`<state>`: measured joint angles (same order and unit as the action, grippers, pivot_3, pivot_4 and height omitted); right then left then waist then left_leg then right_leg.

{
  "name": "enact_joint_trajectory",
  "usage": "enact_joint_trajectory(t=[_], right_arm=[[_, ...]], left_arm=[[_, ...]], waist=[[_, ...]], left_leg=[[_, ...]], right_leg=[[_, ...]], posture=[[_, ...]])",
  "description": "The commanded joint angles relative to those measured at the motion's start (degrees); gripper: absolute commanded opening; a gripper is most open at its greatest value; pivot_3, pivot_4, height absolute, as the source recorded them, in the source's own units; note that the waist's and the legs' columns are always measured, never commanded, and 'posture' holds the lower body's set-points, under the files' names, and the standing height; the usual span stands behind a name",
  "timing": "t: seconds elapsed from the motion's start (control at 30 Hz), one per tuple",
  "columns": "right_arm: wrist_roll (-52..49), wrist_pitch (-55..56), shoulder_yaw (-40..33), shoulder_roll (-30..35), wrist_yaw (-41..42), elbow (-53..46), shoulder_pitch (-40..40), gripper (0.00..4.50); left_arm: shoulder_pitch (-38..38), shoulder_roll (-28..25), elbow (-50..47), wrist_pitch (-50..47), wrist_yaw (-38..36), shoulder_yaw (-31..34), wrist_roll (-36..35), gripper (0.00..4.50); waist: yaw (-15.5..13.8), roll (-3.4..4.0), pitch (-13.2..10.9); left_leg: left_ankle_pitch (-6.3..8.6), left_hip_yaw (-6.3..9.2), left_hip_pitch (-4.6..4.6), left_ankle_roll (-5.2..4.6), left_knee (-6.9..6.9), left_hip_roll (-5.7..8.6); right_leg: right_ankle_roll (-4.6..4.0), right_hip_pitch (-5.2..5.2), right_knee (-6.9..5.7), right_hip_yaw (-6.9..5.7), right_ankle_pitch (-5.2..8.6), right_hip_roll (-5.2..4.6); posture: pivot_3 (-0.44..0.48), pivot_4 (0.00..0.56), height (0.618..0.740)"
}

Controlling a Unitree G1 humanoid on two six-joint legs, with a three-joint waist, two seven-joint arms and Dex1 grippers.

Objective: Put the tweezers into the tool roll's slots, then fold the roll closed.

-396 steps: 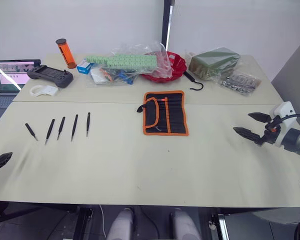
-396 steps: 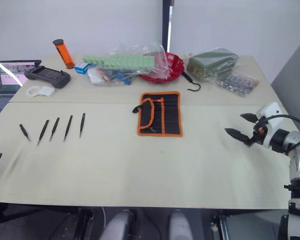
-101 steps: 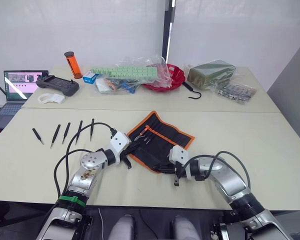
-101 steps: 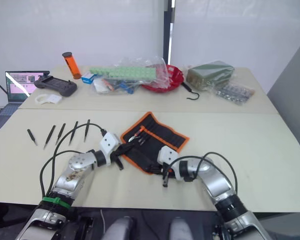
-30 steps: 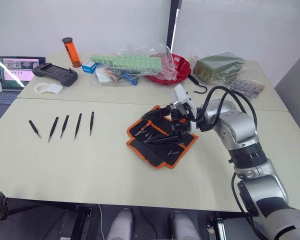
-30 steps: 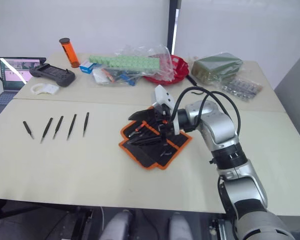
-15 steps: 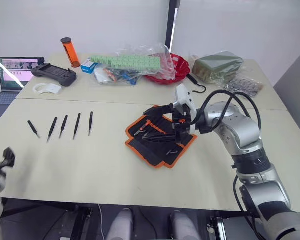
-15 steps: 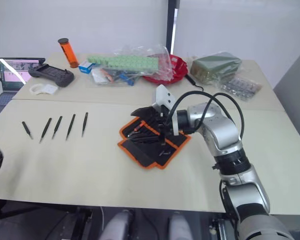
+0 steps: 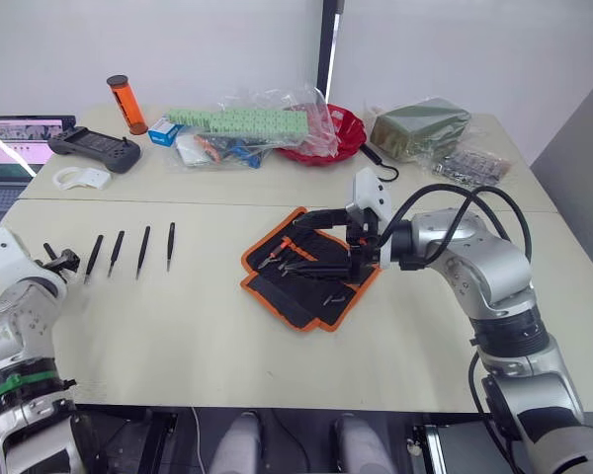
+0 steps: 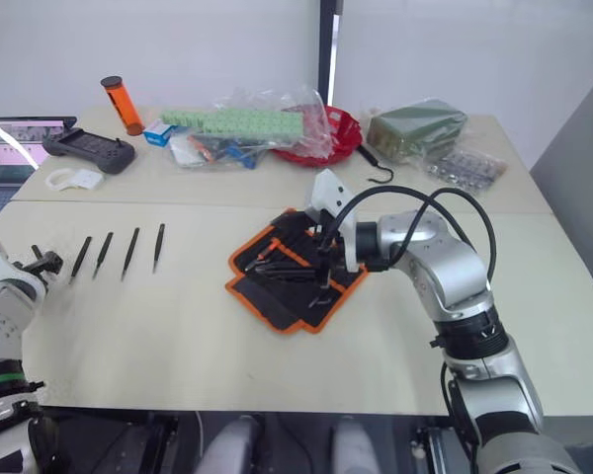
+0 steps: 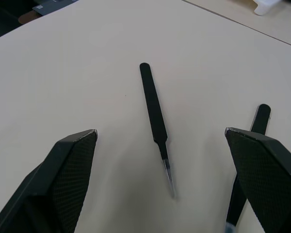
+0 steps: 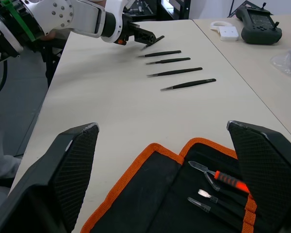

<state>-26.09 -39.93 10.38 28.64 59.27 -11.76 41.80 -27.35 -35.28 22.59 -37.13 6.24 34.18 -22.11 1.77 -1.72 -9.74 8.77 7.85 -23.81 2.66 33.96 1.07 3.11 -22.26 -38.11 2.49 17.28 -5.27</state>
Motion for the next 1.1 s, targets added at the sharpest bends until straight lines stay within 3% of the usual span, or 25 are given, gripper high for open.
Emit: enact_joint_trajectory(t=[0.03,0.13,0.23,0.6,0.9,1.1], right_arm=[[-1.2,-0.07,-1.13,0.01,-1.11,-3.09,0.12,4.5],[-0.92,0.2,-0.86,0.24,-1.43,-3.68,-0.3,4.5],[-0.73,0.37,-0.69,0.27,-1.72,-4.07,-0.71,4.5],[-0.08,1.77,0.75,0.02,-2.07,-5.02,-1.65,4.5],[-0.03,1.26,1.19,0.29,-3.03,-5.46,-1.74,4.5],[2.49,4.64,-0.44,3.13,-3.81,-3.57,-3.42,4.5]], left_arm=[[-3.51,-1.4,5.58,3.49,-0.07,-1.2,2.46,4.49],[-5.8,-1.28,9.96,4.43,0.36,-0.96,2.93,4.49],[-6.42,-1.32,11.56,4.35,0.81,-0.28,2.77,3.73],[-4.07,0.2,6.03,0.86,4.24,1.03,2.65,0.04],[0.58,-1.28,-4.19,1.96,3.14,0.66,4.27,0.01],[0.49,-4.13,-12.09,3.36,-2.63,-3.25,5.53,0.01]], waist=[[0.06,-0.01,0.01],[0.26,-0.02,0.01],[0.45,-0.03,0.02],[0.46,-0.03,0.02],[0.62,-0.06,0.02],[0.18,-0.17,0.01]], left_leg=[[0.0,0.0,0.0,0.0,0.0,0.0],[0.0,0.0,0.0,0.0,0.0,0.0],[0.0,0.0,0.0,0.0,0.0,0.0],[-0.01,0.01,0.0,0.01,0.02,0.03],[-0.01,0.02,0.01,0.01,0.02,0.03],[-0.02,0.02,0.0,0.03,0.06,0.06]], right_leg=[[0.0,0.0,0.0,0.0,0.0,0.0],[0.01,-0.01,-0.02,0.0,0.0,0.0],[0.01,-0.01,-0.06,0.0,-0.01,-0.01],[0.03,-0.01,-0.14,0.0,-0.02,-0.04],[0.02,-0.08,-0.33,0.01,-0.03,-0.04],[0.02,-0.05,-0.32,0.01,-0.03,-0.06]], posture=[[0.0,0.15,0.74],[0.0,0.15,0.74],[0.0,0.15,0.74],[0.0,0.15,0.74],[0.0,0.15,0.74],[0.0,0.15,0.74]])
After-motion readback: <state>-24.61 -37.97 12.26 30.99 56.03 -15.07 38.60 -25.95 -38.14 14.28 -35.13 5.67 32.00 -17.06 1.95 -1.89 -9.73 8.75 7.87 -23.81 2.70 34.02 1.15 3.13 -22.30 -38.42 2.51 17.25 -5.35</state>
